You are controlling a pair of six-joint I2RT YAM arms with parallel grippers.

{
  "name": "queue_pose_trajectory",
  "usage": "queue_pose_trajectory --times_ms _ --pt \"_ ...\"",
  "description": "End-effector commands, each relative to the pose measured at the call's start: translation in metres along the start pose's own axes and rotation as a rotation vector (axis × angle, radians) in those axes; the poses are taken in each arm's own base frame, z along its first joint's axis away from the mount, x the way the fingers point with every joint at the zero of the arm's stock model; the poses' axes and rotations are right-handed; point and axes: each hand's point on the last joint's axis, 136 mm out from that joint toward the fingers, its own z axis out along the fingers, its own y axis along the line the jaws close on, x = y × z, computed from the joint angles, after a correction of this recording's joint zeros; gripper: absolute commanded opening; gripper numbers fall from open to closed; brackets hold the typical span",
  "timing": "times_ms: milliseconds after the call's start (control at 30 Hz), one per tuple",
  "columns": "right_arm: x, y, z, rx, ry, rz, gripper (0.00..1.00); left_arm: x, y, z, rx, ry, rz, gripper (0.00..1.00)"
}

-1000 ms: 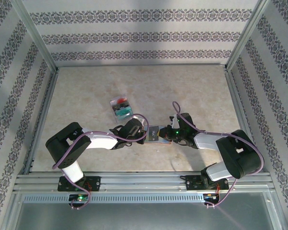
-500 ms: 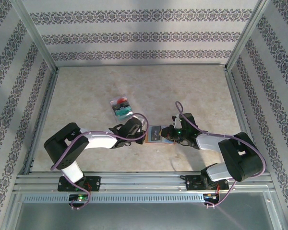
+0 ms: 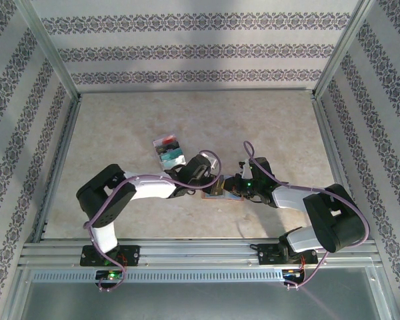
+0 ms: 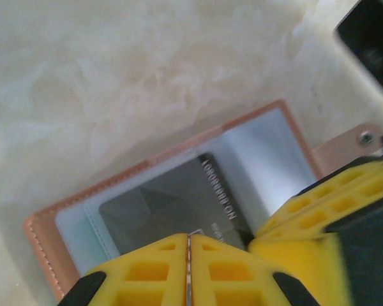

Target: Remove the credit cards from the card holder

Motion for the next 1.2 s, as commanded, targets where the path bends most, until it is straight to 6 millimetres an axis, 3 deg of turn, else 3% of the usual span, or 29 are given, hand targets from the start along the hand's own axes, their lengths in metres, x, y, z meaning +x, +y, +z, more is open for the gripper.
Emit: queue_pose_trajectory --times_ms 0,433,667,1167 --pt "0.003 -0.001 -0.001 -0.004 0.008 -0.019 0.06 0.000 -0.007 0.005 0.022 0.008 0.025 0.11" --pt "0.002 0.007 -0.005 -0.042 0.000 -0.018 0.11 0.029 0.013 0.008 -0.038 0.078 -0.003 0.10" --pt "0.000 0.010 -0.007 -0.052 -0.009 -0.020 0.04 0.030 0.017 0.001 -0.058 0.068 -0.010 0.11" --pt "0.001 0.003 -0.014 -0.034 -0.023 -0.015 0.03 0.033 0.023 -0.002 -0.077 0.072 -0.009 0.14"
